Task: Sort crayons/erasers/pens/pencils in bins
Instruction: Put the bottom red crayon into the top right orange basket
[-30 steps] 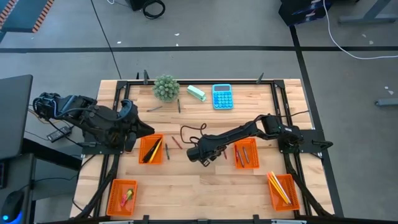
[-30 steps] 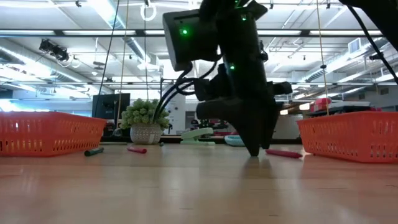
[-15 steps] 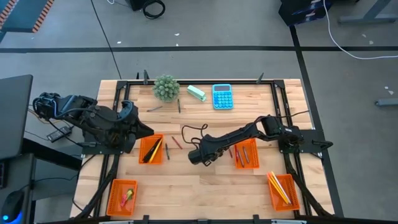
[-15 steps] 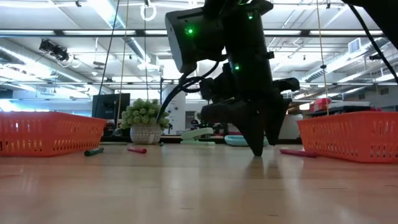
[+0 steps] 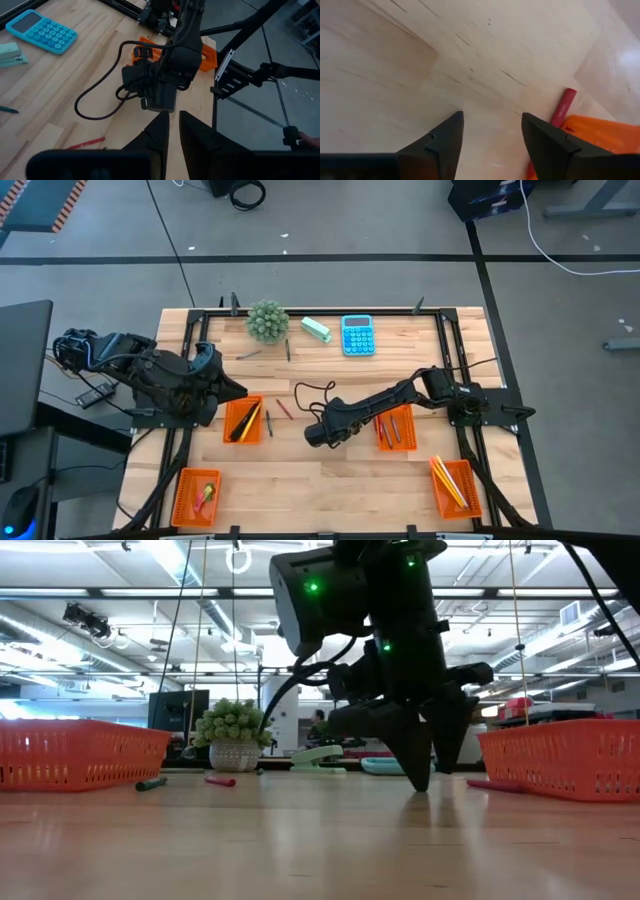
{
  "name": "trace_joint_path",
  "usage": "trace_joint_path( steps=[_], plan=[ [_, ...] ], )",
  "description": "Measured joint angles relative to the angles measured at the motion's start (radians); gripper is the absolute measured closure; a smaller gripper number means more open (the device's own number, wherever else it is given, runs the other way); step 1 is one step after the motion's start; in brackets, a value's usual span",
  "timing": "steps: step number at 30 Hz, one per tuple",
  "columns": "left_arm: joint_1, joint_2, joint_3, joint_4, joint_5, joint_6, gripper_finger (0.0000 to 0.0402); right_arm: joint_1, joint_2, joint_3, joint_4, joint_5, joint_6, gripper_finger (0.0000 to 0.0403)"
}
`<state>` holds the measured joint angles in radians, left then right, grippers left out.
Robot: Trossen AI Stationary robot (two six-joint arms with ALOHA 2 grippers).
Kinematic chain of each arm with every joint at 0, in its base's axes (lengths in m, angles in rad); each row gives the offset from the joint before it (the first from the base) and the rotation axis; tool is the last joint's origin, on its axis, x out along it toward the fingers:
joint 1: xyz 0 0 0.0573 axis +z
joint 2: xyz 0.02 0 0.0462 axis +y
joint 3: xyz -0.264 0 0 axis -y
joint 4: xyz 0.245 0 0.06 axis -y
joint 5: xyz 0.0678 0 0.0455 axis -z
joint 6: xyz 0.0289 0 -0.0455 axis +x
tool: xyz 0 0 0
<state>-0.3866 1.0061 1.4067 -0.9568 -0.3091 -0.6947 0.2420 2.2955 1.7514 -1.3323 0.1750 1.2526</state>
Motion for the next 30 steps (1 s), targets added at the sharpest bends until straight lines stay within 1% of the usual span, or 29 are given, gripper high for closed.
trace_joint_path(
  steps=[5, 10, 14, 16, 20, 24, 30],
  plan=[
    [-0.016, -0.005, 0.000, -0.001, 0.000, -0.006, 0.0347, 0.000, 0.001, 0.000, -0.018, -0.030, 0.005, 0.0189],
    [-0.039, -0.006, 0.000, -0.001, 0.000, -0.006, 0.0350, 0.014, -0.019, -0.011, -0.082, -0.101, 0.072, 0.0189],
    [-0.039, -0.006, 0.000, -0.001, -0.003, 0.000, 0.0355, 0.039, -0.085, -0.004, -0.098, -0.034, 0.087, 0.0189],
    [-0.039, -0.005, 0.000, -0.001, -0.011, 0.006, 0.0356, 0.044, -0.109, -0.024, -0.079, -0.003, 0.091, 0.0189],
    [-0.037, -0.005, 0.000, -0.001, -0.034, 0.008, 0.0354, 0.043, -0.168, -0.116, -0.064, -0.006, 0.111, 0.0189],
    [-0.037, -0.005, 0.000, -0.001, -0.037, 0.011, 0.0355, 0.043, -0.234, -0.251, 0.002, -0.042, 0.116, 0.0189],
    [-0.037, -0.005, 0.000, 0.000, -0.040, 0.009, 0.0358, 0.050, -0.359, -0.410, 0.012, -0.046, 0.130, 0.0189]
  ],
)
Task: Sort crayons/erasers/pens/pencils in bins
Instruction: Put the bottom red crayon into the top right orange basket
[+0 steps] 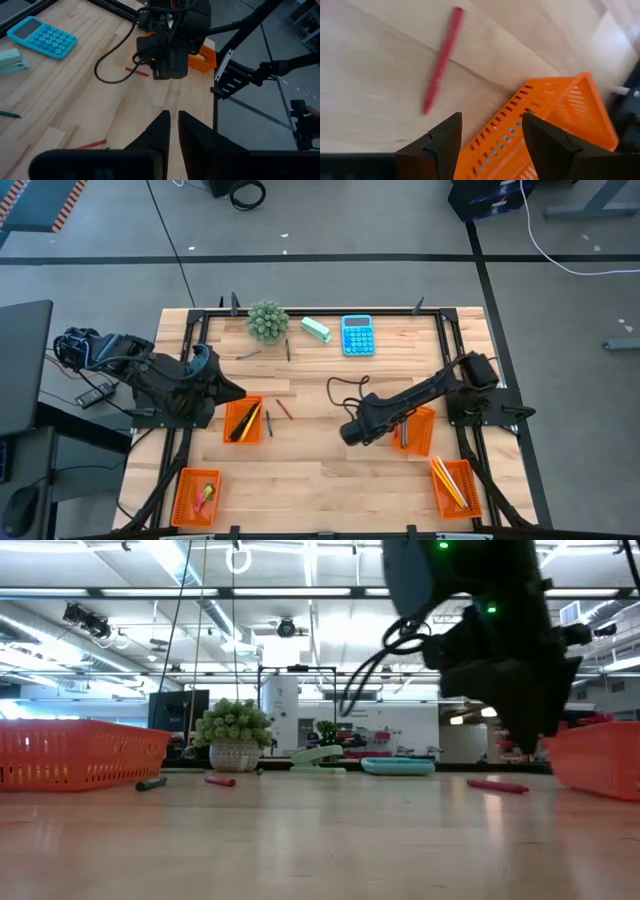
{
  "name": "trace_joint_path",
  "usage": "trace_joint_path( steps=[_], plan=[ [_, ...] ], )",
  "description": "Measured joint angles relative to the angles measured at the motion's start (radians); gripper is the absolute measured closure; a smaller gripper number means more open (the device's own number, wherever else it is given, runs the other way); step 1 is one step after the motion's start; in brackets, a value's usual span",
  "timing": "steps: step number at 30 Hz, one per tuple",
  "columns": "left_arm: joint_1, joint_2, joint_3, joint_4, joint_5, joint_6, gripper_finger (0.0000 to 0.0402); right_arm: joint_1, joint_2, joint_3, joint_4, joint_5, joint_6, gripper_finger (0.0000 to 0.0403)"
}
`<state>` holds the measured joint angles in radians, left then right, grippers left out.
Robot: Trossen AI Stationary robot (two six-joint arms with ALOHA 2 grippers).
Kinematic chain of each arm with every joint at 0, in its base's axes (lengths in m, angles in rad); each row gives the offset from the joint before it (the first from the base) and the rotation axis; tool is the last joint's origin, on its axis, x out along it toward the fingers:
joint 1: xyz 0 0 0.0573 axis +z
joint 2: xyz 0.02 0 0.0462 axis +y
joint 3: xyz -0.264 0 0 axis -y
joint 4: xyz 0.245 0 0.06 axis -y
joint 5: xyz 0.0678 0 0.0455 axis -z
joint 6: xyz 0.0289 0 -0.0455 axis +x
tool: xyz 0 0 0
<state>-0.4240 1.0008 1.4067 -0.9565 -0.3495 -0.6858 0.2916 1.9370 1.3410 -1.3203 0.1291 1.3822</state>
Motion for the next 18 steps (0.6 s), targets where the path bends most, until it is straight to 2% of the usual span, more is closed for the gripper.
trace_joint_path(
  steps=[4, 7, 11, 18],
  plan=[
    [0.000, 0.000, 0.000, 0.000, -0.018, -0.001, 0.0356, -0.015, -0.081, -0.089, 0.098, -0.004, 0.024, 0.0189],
    [0.000, 0.000, 0.000, 0.000, -0.024, 0.002, 0.0358, -0.031, -0.106, -0.106, 0.209, -0.026, 0.053, 0.0189],
    [0.000, 0.000, 0.000, 0.000, -0.033, 0.017, 0.0356, -0.048, -0.083, -0.087, 0.285, -0.032, 0.065, 0.0189],
    [0.018, 0.000, 0.000, 0.001, -0.040, 0.018, 0.0354, -0.109, -0.034, -0.087, 0.287, -0.036, 0.032, 0.0189]
  ],
)
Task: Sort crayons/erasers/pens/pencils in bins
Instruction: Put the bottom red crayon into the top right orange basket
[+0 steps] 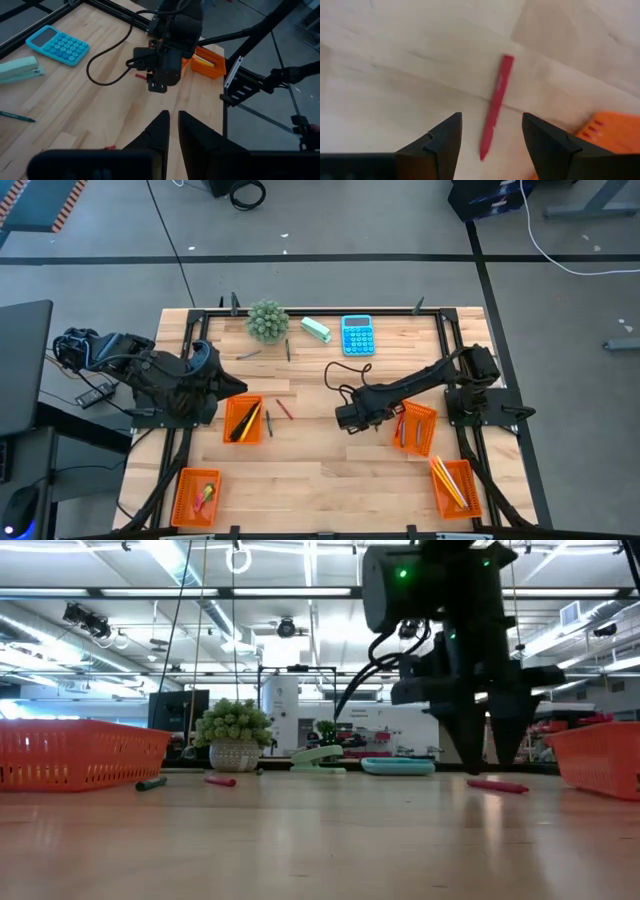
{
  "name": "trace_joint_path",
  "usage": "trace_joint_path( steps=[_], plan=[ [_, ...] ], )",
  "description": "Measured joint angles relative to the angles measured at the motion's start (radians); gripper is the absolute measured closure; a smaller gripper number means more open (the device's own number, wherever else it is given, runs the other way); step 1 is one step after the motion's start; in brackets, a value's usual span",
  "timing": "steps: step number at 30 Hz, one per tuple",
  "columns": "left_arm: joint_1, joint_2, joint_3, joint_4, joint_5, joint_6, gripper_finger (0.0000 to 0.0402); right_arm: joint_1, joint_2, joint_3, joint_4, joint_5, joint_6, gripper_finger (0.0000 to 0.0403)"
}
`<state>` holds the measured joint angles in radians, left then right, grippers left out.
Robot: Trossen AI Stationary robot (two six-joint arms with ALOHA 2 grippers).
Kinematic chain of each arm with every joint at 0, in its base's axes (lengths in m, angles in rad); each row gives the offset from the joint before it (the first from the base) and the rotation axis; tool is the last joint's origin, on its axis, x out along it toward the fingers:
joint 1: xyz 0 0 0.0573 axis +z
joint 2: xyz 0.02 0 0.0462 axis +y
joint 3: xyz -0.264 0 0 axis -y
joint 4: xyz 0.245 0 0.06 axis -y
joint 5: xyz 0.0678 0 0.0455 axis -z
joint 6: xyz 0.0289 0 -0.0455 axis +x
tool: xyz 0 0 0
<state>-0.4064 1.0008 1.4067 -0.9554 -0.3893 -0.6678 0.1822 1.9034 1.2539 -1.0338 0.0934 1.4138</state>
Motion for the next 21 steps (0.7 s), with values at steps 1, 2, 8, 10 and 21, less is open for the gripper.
trace_joint_path(
  steps=[1, 2, 8, 10, 21],
  plan=[
    [0.001, 0.000, 0.000, 0.000, 0.000, 0.000, 0.0354, -0.010, 0.001, 0.000, 0.010, 0.002, -0.013, 0.0189],
    [0.000, 0.000, 0.000, 0.000, 0.000, 0.000, 0.0353, -0.020, 0.001, 0.000, 0.021, 0.007, -0.027, 0.0189],
    [0.000, 0.000, 0.000, 0.000, 0.000, -0.001, 0.0350, -0.093, 0.000, -0.006, 0.040, 0.026, -0.107, 0.0197],
    [0.000, 0.000, 0.000, 0.000, 0.000, -0.001, 0.0349, -0.117, 0.000, -0.017, 0.046, 0.025, -0.132, 0.0204],
    [-0.003, 0.000, 0.000, -0.008, 0.001, -0.002, 0.0349, -0.133, -0.005, -0.081, 0.097, -0.052, -0.161, 0.0226]
  ],
)
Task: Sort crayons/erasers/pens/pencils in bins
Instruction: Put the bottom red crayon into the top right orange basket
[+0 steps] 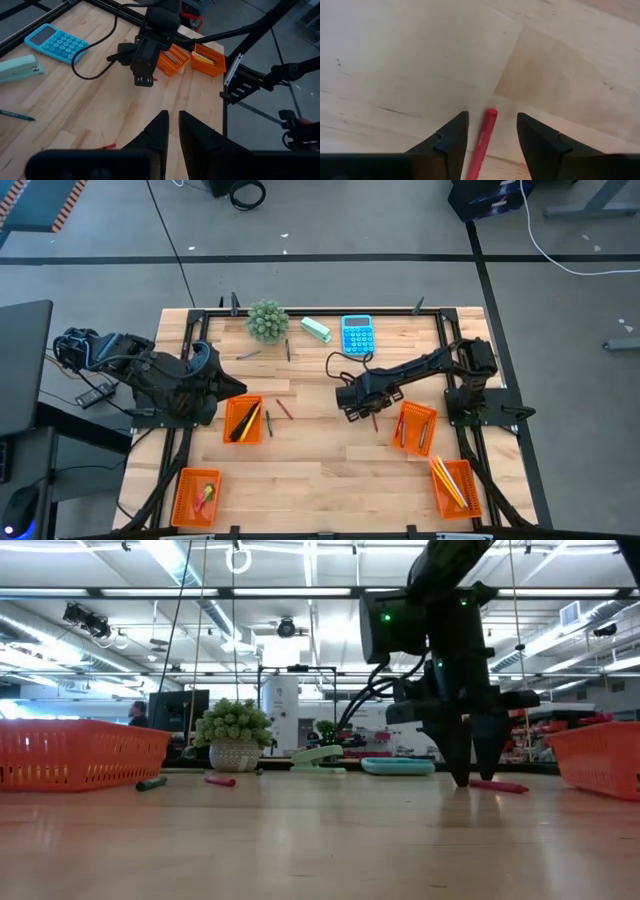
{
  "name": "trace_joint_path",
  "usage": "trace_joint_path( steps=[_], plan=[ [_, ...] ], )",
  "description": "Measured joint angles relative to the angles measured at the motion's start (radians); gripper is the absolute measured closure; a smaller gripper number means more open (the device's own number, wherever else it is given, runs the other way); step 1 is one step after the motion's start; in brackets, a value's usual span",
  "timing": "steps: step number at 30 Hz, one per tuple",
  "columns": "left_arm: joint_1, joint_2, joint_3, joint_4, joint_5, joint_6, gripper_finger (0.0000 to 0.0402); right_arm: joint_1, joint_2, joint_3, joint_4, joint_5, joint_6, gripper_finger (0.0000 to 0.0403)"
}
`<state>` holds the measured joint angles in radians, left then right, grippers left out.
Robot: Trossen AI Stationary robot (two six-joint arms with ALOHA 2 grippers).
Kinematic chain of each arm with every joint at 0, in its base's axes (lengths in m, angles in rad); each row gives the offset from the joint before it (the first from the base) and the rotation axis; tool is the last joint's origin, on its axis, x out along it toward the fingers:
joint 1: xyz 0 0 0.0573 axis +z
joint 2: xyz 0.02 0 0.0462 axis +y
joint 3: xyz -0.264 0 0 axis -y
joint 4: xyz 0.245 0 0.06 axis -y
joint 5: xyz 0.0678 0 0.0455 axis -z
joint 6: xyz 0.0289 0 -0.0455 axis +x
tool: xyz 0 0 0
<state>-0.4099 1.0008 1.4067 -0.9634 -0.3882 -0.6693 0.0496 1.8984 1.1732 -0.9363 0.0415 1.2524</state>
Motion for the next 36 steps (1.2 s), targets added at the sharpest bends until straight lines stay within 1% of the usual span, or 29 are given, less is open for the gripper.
trace_joint_path(
  steps=[10, 16, 24, 30, 33, 36],
  plan=[
    [0.000, 0.000, 0.000, -0.016, 0.000, 0.010, 0.0351, 0.049, 0.002, -0.002, 0.012, -0.008, 0.067, 0.0247],
    [0.000, 0.000, 0.000, -0.016, 0.000, 0.005, 0.0350, 0.051, 0.003, -0.003, 0.024, -0.017, 0.067, 0.0257],
    [0.000, 0.000, 0.000, -0.019, 0.001, -0.020, 0.0349, 0.051, 0.003, -0.003, 0.027, -0.009, 0.060, 0.0258],
    [0.000, -0.001, 0.000, -0.055, 0.056, -0.048, 0.0350, 0.060, 0.004, -0.003, 0.028, 0.010, 0.059, 0.0260],
    [0.000, -0.002, 0.000, -0.068, 0.081, -0.053, 0.0349, 0.066, 0.005, -0.003, 0.032, 0.014, 0.053, 0.0273],
    [0.000, -0.002, 0.000, -0.070, 0.087, -0.053, 0.0351, 0.071, 0.005, -0.003, 0.041, 0.017, 0.041, 0.0294]
  ],
)
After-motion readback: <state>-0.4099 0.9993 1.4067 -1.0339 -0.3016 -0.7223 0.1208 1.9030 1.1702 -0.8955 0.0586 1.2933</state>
